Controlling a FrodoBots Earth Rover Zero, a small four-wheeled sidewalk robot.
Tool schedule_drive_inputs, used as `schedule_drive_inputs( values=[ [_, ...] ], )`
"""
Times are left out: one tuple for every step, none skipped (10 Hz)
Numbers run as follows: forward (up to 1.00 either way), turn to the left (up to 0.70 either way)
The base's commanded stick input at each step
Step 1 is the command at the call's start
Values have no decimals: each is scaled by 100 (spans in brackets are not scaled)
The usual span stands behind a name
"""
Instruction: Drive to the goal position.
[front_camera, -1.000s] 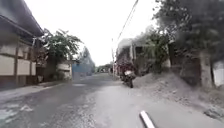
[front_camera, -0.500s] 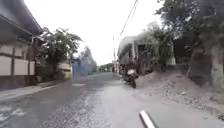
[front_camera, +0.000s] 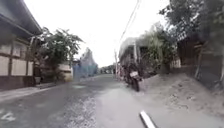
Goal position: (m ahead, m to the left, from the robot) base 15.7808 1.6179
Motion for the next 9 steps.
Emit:
schedule_drive_inputs(
  values=[
    [50,0],
    [50,0],
    [50,0],
    [50,0],
    [50,0],
    [50,0],
    [50,0],
    [50,0],
    [50,0]
  ],
)
